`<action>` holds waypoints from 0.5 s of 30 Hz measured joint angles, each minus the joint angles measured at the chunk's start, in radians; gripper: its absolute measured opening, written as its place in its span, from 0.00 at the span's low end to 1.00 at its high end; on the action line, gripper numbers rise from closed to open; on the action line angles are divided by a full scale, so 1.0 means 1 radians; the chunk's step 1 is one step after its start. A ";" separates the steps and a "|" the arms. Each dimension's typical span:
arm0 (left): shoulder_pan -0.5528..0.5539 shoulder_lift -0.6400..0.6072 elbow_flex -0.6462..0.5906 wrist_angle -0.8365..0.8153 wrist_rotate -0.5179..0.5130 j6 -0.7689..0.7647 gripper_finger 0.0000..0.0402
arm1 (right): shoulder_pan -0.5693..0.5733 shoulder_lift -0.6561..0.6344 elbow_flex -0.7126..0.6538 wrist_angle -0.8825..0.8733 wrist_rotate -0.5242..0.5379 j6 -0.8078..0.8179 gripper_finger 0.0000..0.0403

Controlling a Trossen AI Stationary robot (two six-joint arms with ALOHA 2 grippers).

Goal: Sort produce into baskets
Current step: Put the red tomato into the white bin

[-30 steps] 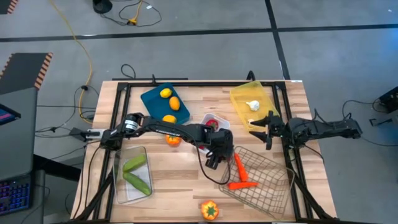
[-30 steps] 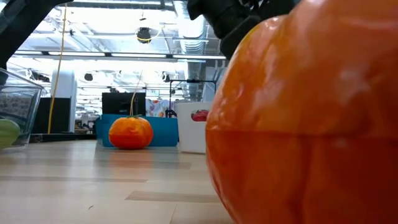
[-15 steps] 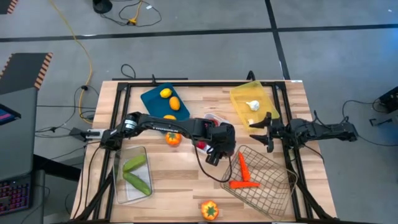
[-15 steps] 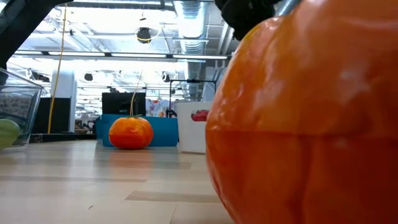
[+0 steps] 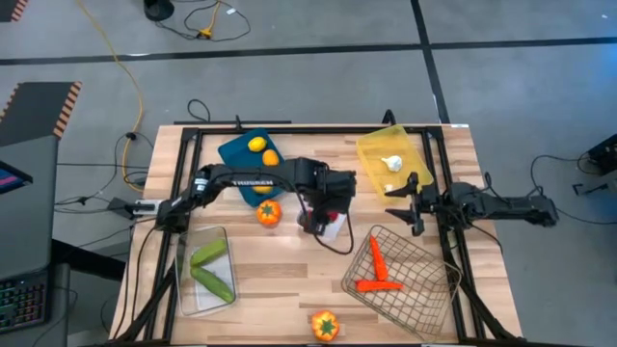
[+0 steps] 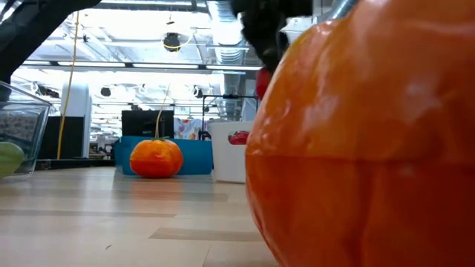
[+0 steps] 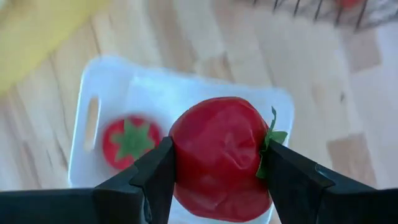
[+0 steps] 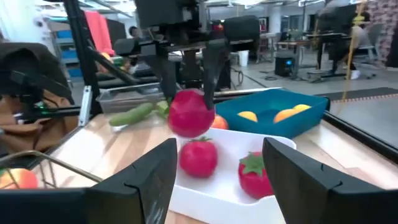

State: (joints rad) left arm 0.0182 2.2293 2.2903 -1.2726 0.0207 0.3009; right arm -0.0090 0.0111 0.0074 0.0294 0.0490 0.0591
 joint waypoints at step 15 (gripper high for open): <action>0.082 0.001 -0.053 -0.034 -0.082 -0.052 0.59 | -0.040 0.001 -0.001 -0.006 0.000 0.048 0.66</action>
State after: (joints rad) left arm 0.1001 2.2299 2.2375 -1.3065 -0.0611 0.2490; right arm -0.0490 0.0120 0.0063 0.0238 0.0490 0.1074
